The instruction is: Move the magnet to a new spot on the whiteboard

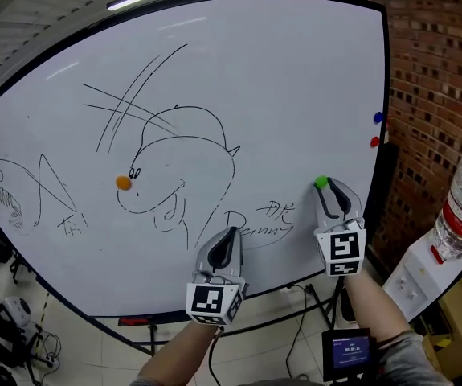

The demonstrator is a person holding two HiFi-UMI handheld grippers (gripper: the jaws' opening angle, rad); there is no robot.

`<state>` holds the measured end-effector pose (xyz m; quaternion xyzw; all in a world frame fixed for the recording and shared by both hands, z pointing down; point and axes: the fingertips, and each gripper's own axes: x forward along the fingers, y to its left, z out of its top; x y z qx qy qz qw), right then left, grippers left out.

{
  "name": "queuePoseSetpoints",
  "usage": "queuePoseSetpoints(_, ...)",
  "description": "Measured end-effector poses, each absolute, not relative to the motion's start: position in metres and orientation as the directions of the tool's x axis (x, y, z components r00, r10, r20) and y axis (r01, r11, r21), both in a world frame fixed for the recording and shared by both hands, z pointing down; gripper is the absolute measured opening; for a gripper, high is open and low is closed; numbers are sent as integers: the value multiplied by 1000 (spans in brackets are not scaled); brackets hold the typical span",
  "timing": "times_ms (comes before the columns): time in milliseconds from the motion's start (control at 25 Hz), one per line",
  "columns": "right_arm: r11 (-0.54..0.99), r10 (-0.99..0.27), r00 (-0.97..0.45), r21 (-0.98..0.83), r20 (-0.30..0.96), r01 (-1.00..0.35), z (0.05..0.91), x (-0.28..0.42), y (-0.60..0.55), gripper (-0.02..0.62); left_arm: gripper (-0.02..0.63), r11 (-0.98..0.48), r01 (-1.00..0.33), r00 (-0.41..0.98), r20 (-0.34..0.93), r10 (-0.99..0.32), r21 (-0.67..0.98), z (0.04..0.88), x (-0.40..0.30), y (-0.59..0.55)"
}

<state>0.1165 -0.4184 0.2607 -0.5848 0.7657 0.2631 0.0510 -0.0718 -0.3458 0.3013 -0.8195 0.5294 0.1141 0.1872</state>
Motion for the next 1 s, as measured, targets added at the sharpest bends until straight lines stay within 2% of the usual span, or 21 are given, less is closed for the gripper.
queuePoseSetpoints(520,94,-915,-203,305,-349,-948,276,255,-476,124,2,-435,-880,474,-376,-796,-188,305,38,-395)
queuePoseSetpoints(1000,131,-908,-226,273,-352,-953,277,296,-510,126,2,-420,-881,473,-393,-789,-218,301,79,-420)
